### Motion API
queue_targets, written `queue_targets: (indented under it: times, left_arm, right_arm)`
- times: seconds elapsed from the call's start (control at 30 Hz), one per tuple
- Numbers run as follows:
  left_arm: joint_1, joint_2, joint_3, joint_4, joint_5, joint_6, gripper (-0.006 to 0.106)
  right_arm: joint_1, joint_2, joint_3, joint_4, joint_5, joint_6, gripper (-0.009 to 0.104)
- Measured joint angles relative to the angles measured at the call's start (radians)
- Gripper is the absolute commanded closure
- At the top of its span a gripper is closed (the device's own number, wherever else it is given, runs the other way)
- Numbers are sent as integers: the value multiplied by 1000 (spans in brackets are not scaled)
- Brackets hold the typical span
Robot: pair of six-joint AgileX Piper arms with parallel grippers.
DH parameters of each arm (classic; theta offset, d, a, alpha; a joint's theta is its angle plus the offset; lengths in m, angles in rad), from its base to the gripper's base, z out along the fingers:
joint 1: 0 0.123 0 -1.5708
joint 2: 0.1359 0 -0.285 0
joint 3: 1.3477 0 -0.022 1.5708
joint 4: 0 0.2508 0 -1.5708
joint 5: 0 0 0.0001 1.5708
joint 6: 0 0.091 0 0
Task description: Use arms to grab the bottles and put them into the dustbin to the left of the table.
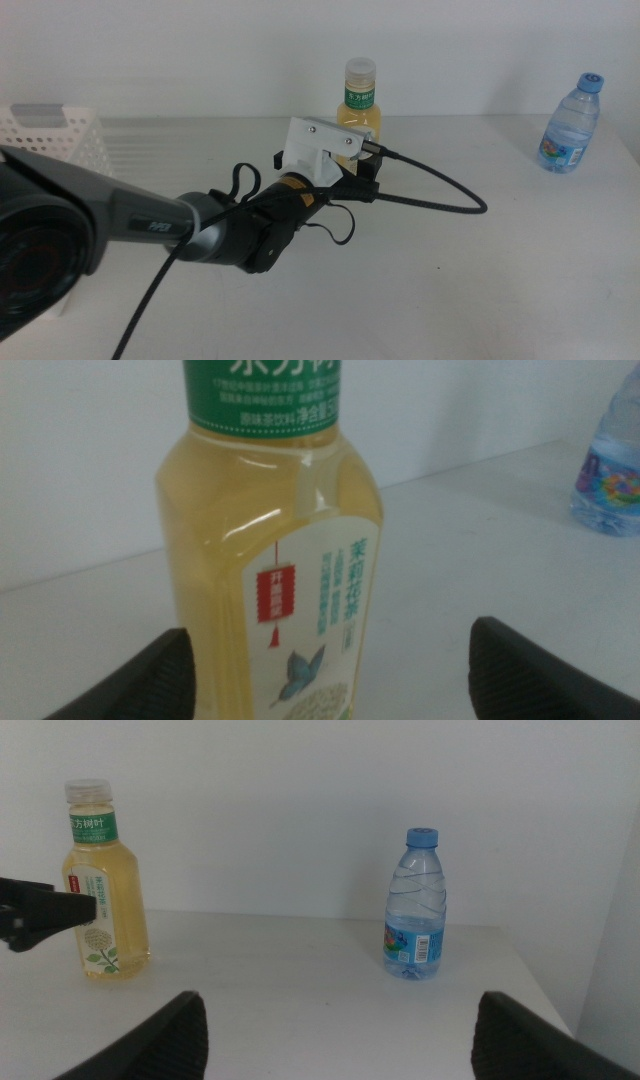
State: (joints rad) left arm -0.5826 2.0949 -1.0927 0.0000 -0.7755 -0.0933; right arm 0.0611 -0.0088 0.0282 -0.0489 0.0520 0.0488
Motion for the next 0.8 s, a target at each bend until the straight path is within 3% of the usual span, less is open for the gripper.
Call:
queue_targets:
  times: [0.8]
  left_arm:
    - [10,207,-286,-61,56,-10,10]
  right_arm:
    - [0,0,0,0,-1,0,19]
